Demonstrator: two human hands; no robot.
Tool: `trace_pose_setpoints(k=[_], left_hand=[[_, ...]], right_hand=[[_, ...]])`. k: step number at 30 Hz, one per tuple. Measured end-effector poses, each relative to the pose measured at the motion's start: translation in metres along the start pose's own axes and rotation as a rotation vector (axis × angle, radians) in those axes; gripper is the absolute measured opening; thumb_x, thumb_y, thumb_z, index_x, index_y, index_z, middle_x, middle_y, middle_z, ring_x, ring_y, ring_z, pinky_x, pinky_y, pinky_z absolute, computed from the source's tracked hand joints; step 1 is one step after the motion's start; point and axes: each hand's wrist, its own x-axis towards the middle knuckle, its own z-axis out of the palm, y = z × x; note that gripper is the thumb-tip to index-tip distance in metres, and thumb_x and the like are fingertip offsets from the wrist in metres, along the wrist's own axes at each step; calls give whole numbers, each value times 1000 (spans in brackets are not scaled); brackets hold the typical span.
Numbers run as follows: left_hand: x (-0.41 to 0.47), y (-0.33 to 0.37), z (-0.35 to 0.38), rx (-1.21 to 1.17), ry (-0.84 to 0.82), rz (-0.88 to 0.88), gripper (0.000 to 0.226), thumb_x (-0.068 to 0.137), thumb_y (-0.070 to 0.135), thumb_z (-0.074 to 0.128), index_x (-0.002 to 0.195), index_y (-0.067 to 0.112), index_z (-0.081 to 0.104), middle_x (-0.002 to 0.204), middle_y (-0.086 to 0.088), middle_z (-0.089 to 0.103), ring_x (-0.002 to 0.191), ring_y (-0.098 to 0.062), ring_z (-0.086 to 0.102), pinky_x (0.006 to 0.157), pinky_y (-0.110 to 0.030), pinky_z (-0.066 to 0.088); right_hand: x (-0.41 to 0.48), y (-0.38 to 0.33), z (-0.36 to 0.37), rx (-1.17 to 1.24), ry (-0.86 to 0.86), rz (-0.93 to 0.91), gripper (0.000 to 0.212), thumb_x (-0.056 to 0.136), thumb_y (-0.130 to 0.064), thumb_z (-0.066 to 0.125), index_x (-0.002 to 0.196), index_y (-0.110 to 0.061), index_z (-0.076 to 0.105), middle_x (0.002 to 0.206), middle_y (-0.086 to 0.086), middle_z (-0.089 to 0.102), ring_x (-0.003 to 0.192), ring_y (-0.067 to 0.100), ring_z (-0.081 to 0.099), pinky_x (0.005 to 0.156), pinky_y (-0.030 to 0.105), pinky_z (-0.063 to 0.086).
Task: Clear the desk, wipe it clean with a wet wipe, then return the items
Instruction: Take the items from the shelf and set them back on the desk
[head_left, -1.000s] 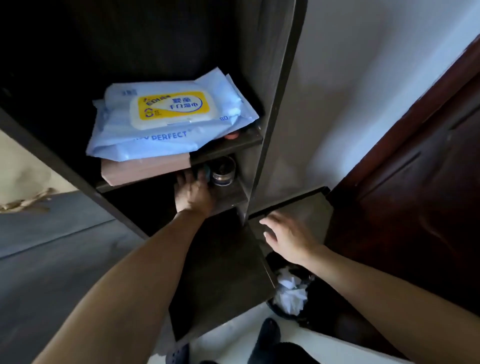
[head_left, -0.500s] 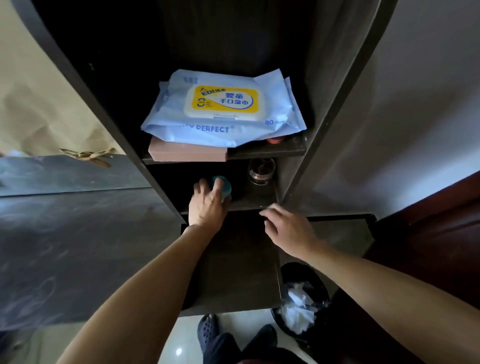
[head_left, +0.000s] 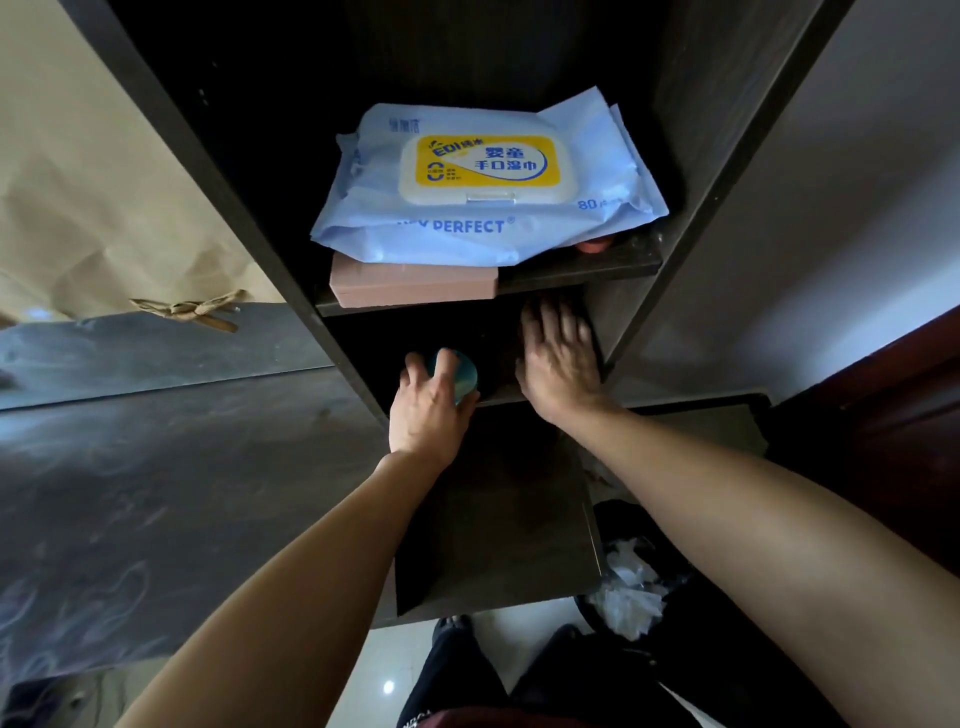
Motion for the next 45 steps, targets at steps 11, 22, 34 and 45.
trace_pose_setpoints(k=[11, 22, 34, 45], left_hand=[[-40, -31, -18, -33, -131, 140, 67, 84, 35, 65, 138, 15, 31, 121, -15, 38, 111, -33, 46, 87, -42, 47], [-123, -94, -48, 0, -126, -45, 62, 77, 37, 69, 129, 18, 44, 112, -10, 39, 103, -32, 47, 86, -41, 46], [-252, -173, -93, 33, -26, -375, 57, 73, 38, 71, 122, 22, 48, 107, -6, 40, 101, -29, 51, 81, -38, 48], [-295, -304, -158, 34, 81, -482, 56, 75, 38, 68, 125, 23, 47, 108, -5, 40, 103, -27, 50, 82, -38, 47]], right_hand=[[-23, -9, -14, 233, 8, 149, 48, 71, -26, 77, 108, -14, 50, 134, 16, 42, 115, 38, 42, 73, 42, 50], [-88, -46, -23, 315, -112, 46, 58, 50, -46, 71, 98, -31, 42, 98, -1, 51, 95, 24, 45, 64, 34, 45], [-129, -174, -34, 338, -237, -407, 46, 64, -40, 63, 104, -30, 45, 108, -7, 47, 106, 19, 41, 69, 35, 51], [-107, -333, -37, 316, -180, -574, 40, 70, -40, 61, 107, -30, 51, 112, -9, 49, 109, 17, 43, 68, 31, 48]])
